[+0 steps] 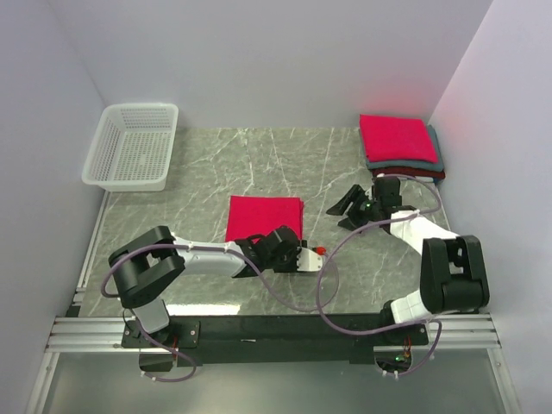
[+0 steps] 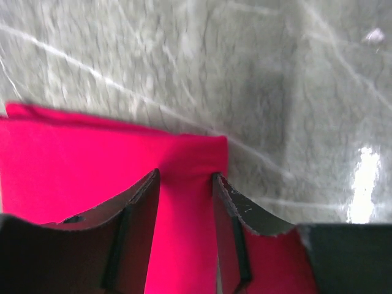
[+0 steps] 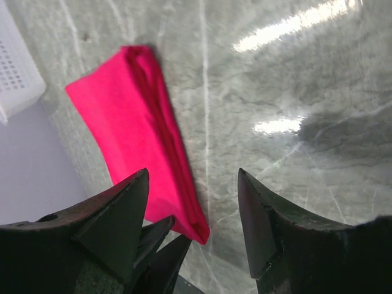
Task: Fold and stack the t-shirts
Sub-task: Neatly place the folded tshirt to the corner
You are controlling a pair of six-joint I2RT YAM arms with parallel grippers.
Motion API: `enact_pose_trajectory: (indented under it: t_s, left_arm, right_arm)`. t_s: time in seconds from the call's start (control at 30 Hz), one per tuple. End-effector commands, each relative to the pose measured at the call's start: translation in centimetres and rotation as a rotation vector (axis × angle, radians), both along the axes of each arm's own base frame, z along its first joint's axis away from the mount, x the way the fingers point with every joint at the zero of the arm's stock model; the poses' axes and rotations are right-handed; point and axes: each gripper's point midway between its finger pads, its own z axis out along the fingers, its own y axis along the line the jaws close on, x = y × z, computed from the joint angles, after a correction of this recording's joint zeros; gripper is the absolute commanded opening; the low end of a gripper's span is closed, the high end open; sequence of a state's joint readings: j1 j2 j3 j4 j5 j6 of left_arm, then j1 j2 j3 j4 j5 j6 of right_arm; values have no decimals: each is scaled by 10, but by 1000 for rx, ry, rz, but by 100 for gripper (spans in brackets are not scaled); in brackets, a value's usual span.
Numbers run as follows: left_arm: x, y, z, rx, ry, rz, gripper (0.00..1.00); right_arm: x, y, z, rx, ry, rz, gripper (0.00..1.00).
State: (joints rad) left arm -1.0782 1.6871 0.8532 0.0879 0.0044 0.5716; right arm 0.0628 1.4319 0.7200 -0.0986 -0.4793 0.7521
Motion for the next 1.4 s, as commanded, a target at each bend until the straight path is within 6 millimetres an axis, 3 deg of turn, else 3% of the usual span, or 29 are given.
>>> enact_pose_trajectory:
  t_s: [0.0, 0.13, 0.4, 0.47, 0.53, 0.6, 0.67, 1.03, 1.23, 1.37]
  left_arm:
    - [8, -32, 26, -86, -94, -44, 46]
    - [5, -35, 11, -58, -82, -55, 47]
    - [-10, -35, -1, -37, -20, -70, 52]
    - [-8, -36, -2, -33, -17, -59, 46]
    - [-7, -39, -1, -48, -15, -49, 27]
    - [0, -39, 4, -80, -8, -19, 7]
    - [4, -39, 15, -125, -1, 8, 1]
    - [14, -41, 71, -320, 104, 65, 1]
    - [11, -40, 79, -338, 121, 52, 1]
    - [17, -40, 91, -365, 110, 61, 1]
  right_arm:
    - [8, 4, -4, 45, 38, 4, 66]
    - [9, 8, -11, 79, 52, 3, 65]
    - [6, 15, -17, 110, 67, 39, 65]
    - [5, 14, -17, 110, 67, 36, 65]
    - [1, 14, -22, 111, 76, 33, 65]
    - [3, 15, -22, 118, 57, 31, 65]
    - [-1, 15, -27, 121, 63, 32, 66]
    - [-6, 47, -49, 167, 126, 70, 75]
    - [-6, 66, -51, 206, 153, 97, 75]
    - [-18, 84, -63, 204, 197, 127, 75]
